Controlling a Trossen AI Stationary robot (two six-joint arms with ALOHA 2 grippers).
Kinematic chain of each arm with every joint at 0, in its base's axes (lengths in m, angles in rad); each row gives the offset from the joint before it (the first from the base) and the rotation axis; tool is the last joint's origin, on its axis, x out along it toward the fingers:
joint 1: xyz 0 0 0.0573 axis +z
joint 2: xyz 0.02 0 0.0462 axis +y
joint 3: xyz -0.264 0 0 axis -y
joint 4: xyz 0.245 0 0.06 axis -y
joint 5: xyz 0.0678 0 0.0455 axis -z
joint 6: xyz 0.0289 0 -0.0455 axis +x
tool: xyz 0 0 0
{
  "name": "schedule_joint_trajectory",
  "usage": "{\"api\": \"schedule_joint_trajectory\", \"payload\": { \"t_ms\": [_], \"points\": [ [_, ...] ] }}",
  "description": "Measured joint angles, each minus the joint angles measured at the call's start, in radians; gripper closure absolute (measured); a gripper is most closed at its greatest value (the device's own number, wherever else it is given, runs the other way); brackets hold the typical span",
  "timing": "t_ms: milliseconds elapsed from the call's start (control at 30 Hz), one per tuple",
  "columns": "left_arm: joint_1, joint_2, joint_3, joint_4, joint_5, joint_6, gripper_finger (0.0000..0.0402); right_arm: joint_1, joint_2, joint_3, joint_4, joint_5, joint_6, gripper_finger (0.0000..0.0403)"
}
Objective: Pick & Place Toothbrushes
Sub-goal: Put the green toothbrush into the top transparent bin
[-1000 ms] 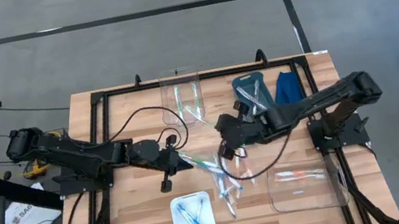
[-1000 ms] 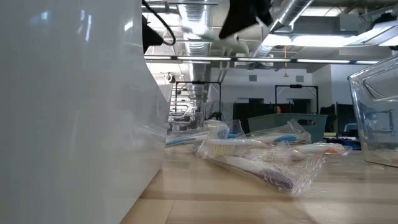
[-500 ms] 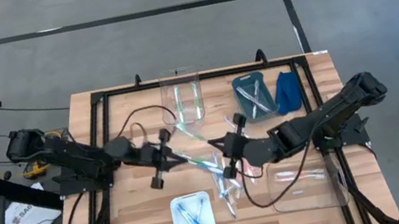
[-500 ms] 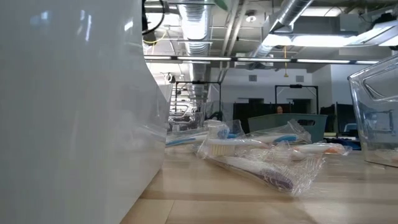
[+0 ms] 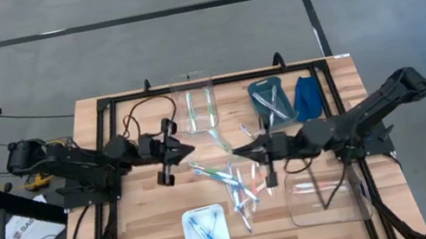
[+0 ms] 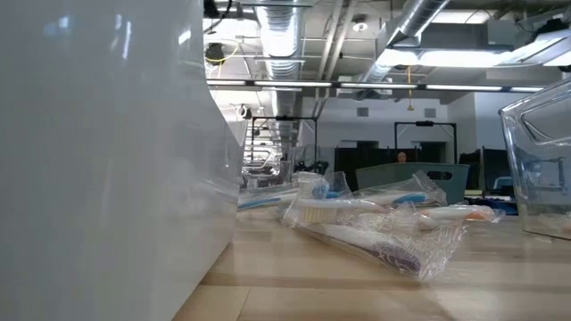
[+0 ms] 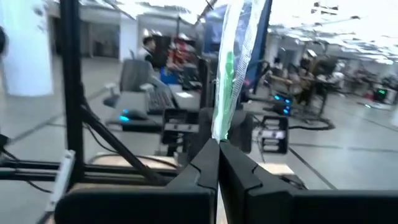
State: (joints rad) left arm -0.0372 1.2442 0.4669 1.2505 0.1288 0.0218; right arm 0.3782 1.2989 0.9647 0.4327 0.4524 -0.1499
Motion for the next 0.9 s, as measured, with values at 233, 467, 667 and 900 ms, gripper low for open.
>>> {"api": "schedule_joint_trajectory", "payload": {
  "t_ms": [233,467,667,900],
  "points": [
    [-0.009,0.040,0.295,-0.215,0.087,0.000,0.0399,0.026,-0.053,-0.070,0.066,-0.021,-0.006,0.0403],
    [-0.046,0.096,0.376,-0.513,0.006,0.077,0.0353,0.035,-0.050,-0.070,0.040,-0.035,-0.016,0.0403],
    [-0.043,0.090,0.378,-0.493,0.000,0.106,0.0294,0.029,-0.051,-0.070,0.039,-0.035,-0.019,0.0403],
    [-0.043,0.097,0.378,-0.480,0.012,0.133,0.0252,-0.004,-0.035,-0.068,0.046,-0.034,-0.018,0.0403]
  ]
}}
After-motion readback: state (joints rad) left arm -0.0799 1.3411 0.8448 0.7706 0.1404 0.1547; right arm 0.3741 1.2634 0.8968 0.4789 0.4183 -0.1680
